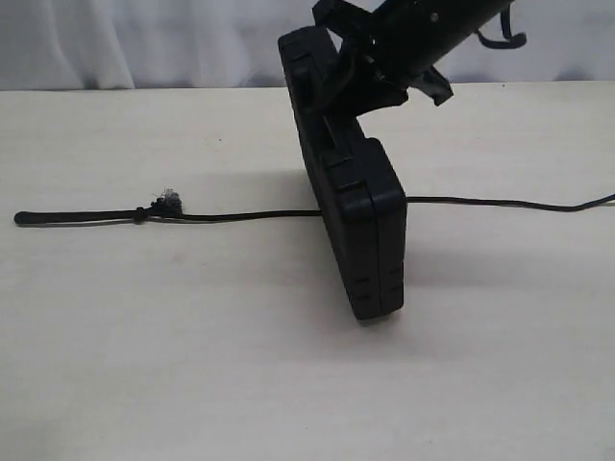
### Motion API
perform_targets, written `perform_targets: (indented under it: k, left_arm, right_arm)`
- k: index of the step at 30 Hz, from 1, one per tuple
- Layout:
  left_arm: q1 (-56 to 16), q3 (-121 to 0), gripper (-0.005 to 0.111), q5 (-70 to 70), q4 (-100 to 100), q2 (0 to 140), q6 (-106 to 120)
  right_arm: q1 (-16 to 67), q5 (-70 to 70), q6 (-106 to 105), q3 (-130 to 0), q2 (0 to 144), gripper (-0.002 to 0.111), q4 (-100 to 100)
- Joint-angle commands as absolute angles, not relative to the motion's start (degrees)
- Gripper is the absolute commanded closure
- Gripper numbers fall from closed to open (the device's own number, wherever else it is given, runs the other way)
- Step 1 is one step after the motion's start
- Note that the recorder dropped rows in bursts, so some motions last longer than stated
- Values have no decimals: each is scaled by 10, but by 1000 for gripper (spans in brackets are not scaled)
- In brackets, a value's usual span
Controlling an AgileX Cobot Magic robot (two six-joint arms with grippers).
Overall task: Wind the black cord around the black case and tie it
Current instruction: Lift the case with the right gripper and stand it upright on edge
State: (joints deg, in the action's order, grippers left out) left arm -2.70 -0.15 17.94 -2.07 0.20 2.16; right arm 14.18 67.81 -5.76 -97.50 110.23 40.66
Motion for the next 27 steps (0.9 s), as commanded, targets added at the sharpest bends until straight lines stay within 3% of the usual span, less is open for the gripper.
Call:
perform_targets:
  k: [1,16,23,27]
  left_arm:
    - [-27,0,107,177,-22,0,18]
    - [-27,0,107,177,-22,0,18]
    - [-27,0,107,177,-22,0,18]
    - [-27,0,107,177,-22,0,18]
  right_arm:
    - [115,636,-123,-925,1092,104,521]
    - [100,561,-121,-911,1092,103,356]
    - [100,556,-107,-911,1092,81,273]
    - [100,556,-107,-911,1092,80,244]
